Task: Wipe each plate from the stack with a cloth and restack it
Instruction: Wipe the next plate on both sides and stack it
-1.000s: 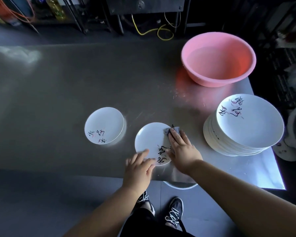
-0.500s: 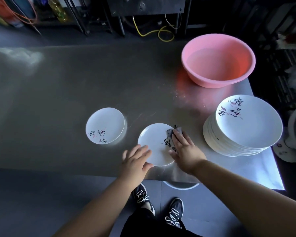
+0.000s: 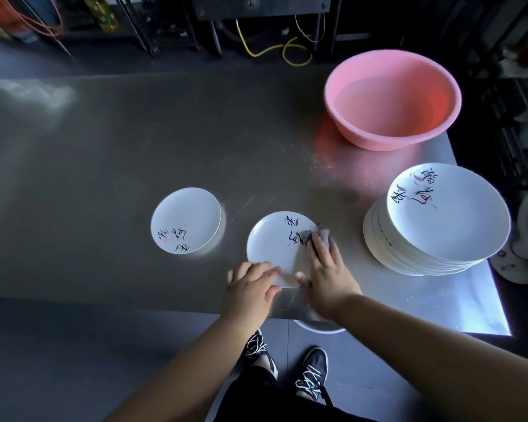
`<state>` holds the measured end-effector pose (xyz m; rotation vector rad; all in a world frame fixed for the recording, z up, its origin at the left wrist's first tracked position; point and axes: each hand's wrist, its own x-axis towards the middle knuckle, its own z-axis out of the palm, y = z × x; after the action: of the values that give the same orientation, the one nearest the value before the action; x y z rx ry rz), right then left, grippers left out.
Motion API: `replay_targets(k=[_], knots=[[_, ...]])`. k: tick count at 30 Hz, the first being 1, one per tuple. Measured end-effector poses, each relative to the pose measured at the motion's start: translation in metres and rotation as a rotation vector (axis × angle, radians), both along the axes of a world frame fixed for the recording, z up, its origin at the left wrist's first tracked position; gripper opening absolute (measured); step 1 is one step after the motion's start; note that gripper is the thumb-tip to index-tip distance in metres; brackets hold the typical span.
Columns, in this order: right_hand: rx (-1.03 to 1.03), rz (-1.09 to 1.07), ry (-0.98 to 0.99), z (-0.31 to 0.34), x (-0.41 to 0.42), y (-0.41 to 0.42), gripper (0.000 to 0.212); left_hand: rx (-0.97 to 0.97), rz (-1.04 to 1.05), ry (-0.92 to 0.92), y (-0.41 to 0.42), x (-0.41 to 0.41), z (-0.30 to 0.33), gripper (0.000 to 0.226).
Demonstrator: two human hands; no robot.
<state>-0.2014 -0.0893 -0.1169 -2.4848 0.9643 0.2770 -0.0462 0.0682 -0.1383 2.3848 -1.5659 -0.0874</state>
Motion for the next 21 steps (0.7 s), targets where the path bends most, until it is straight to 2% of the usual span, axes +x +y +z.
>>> replay_targets(k=[4,9,11,14,17,21], knots=[[-0.040,0.104,0.041,-0.011,-0.027,0.043,0.086,-0.006,0.032,0.005,-0.001,-0.007,0.000,0.038],[-0.183,0.036,-0.182,-0.018,-0.004,-0.008,0.066,-0.023,0.038,-0.004,-0.005,-0.009,0.002,0.033],[-0.252,0.060,-0.219,-0.020,-0.001,-0.014,0.060,-0.038,0.041,-0.001,-0.006,-0.009,0.001,0.032],[-0.347,0.148,-0.335,-0.032,-0.013,0.000,0.039,-0.047,0.028,0.037,-0.008,-0.006,0.002,0.028],[-0.274,0.192,-0.358,-0.011,-0.017,0.014,0.028,-0.015,0.002,0.116,-0.010,0.000,0.007,0.023],[0.006,-0.209,-0.064,0.038,0.005,0.000,0.048,0.010,-0.037,0.229,-0.014,0.014,0.028,0.029]])
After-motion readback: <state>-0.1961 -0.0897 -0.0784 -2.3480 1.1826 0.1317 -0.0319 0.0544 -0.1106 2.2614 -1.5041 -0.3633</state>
